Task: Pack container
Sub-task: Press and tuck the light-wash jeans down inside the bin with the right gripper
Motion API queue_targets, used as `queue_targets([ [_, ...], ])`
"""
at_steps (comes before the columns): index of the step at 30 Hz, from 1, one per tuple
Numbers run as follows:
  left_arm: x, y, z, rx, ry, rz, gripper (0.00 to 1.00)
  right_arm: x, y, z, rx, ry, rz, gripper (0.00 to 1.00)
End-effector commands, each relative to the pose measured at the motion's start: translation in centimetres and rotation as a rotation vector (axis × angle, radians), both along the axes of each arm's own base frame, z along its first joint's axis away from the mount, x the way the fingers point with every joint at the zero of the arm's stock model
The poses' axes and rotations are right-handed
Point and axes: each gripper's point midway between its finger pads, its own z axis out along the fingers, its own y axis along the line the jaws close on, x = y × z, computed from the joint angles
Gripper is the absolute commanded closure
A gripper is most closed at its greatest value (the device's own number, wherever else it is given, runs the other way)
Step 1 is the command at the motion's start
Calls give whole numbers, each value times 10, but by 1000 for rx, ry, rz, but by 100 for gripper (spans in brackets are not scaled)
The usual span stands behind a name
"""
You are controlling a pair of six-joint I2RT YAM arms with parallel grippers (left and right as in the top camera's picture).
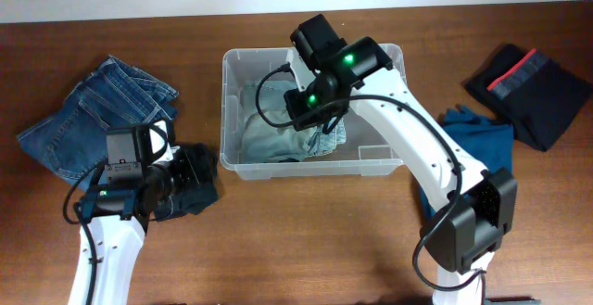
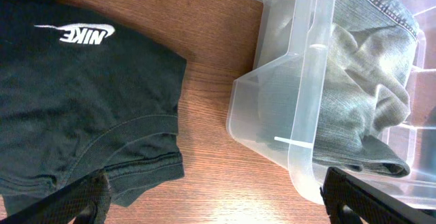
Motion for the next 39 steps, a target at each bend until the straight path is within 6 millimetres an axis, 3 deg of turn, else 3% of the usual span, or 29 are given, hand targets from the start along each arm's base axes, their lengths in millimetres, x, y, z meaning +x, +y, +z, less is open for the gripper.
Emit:
queue_targets([
  [1, 1, 0, 2, 14, -9, -13, 1, -6, 10, -7, 10, 31, 27, 96],
  [9, 1, 0, 2, 14, -9, -13, 1, -17, 30, -46, -39, 98, 97, 96],
  [14, 1, 0, 2, 14, -9, -13, 0, -28, 48, -96, -96, 166, 179, 96],
  [22, 1, 0, 2, 14, -9, -13, 1, -35, 37, -173, -192, 321, 167, 96],
  [25, 1, 0, 2, 14, -9, -13, 1, -35, 32, -181, -202, 341, 159, 96],
  [28, 1, 0, 2, 14, -9, -13, 0, -30, 32, -170, -185, 322, 151, 96],
  [31, 1, 0, 2, 14, -9, -13, 1, -19, 35, -143, -156, 266, 174, 96],
  [34, 1, 0, 2, 14, -9, -13, 1, -7, 38, -105, -126, 203, 185, 96],
  [35, 1, 0, 2, 14, -9, -13, 1, -1, 40, -82, -104, 165, 181, 96],
  [39, 1, 0, 2, 14, -9, -13, 1, 12, 45, -23, -45, 56, 179, 96],
])
